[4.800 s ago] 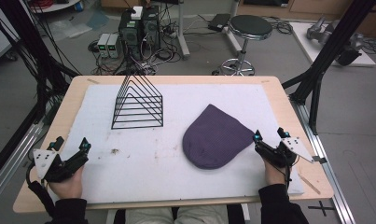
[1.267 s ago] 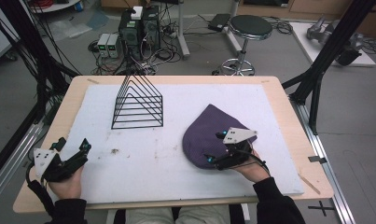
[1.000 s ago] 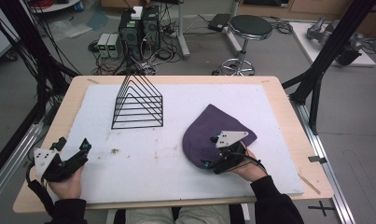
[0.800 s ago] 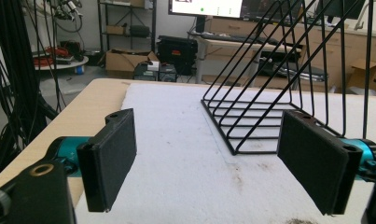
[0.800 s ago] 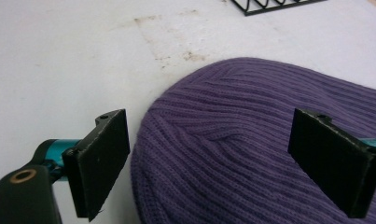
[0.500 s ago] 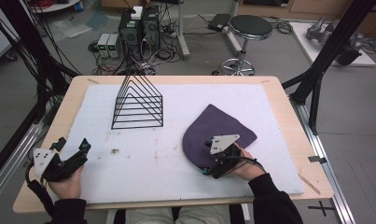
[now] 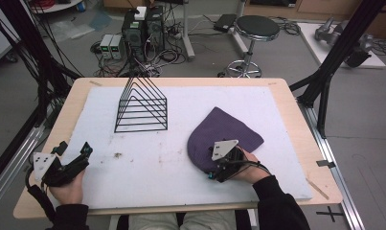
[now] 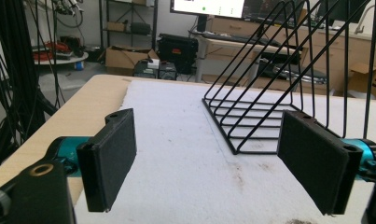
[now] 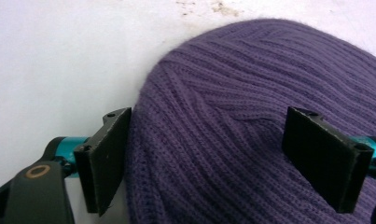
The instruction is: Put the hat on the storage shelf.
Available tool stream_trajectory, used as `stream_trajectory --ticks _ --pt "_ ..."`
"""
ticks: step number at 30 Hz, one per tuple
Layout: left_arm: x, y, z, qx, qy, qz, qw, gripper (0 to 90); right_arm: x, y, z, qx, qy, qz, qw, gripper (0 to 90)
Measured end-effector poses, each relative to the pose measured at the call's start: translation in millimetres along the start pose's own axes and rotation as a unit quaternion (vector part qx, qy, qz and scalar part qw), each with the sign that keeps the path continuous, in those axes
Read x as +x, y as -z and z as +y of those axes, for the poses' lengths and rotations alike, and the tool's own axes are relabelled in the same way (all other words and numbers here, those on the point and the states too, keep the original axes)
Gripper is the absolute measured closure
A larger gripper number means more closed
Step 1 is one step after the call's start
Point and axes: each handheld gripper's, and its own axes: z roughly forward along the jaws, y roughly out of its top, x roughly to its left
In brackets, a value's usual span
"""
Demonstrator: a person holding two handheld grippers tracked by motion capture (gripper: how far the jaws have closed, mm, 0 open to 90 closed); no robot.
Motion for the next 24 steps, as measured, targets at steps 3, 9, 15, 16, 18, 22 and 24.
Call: stream_trajectory --ticks 3,9,15,16,18,22,24 --pt "0.7 0.5 0.0 -0.002 0.005 0.001 1.0 20.1 -2.7 -0.6 -1.6 -0.005 -0.015 0.01 0.9998 24.2" --pt "1.4 0.1 -0.4 0.001 0.011 -0.002 0.9999 20.1 -2.8 0.8 -3.7 -0.013 -0.045 -0.002 0.9989 46.3" --pt "1.5 0.5 -0.3 0.0 0.012 -0.003 0.9999 20.1 8.1 1.0 -0.9 -0.004 -0.017 -0.052 0.9985 68.4" --pt "1.5 0.4 -0.4 0.0 0.013 -0.004 0.9999 20.1 10.3 0.8 0.1 0.0 -0.019 -0.06 0.998 71.0" --pt "1.6 0.3 -0.4 0.0 0.013 -0.005 0.9999 20.2 12.0 1.8 1.7 0.006 -0.045 -0.066 0.9968 74.7" --pt "2.0 -0.2 -0.7 0.002 0.012 -0.007 0.9999 20.2 11.2 2.7 1.9 0.003 -0.058 -0.067 0.9961 76.1" --pt "1.7 -0.7 -0.8 0.002 0.013 -0.008 0.9999 20.2 11.1 3.0 1.8 0.001 -0.059 -0.069 0.9959 76.4"
